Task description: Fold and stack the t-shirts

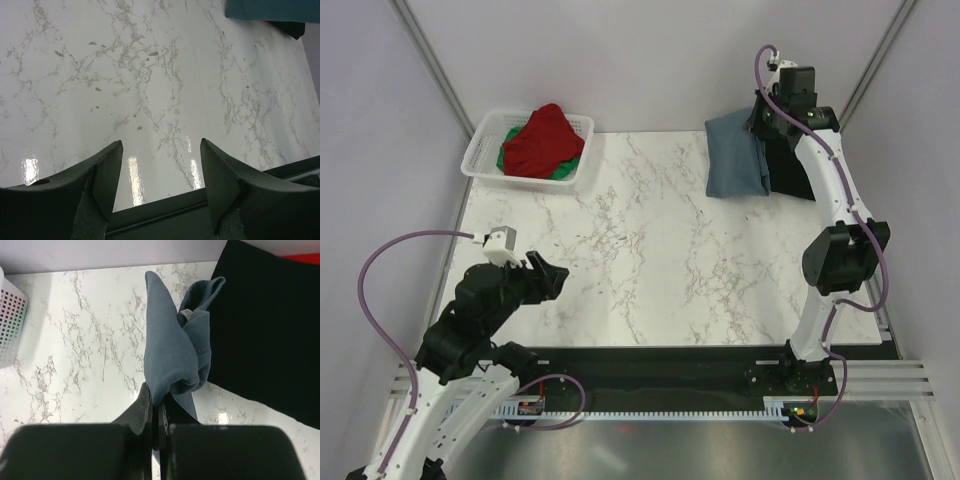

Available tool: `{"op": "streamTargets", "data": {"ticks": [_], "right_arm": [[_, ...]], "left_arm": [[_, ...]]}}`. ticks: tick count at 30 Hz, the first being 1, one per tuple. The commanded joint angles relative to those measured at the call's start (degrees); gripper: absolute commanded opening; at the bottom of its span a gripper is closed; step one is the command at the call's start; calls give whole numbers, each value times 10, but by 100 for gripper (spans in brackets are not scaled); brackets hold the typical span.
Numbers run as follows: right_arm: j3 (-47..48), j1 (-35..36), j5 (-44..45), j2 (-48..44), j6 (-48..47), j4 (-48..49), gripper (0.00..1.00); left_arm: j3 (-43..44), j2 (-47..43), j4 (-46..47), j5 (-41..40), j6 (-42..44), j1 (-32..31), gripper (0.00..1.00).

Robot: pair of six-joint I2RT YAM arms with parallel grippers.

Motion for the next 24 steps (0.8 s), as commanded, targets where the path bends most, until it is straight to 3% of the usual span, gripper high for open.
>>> {"op": "streamTargets", "data": {"ticks": [1, 6, 24], "right_arm": [[80, -5, -3, 18, -8, -22, 0], [155, -3, -17, 44, -10, -45, 0], [204, -63, -55, 61, -20, -43, 0]], "left_arm": [[0, 0, 23, -6, 2, 10, 71], [-1, 0, 24, -3, 3, 18, 71], [-1, 9, 25, -1, 4, 19, 71]]}}
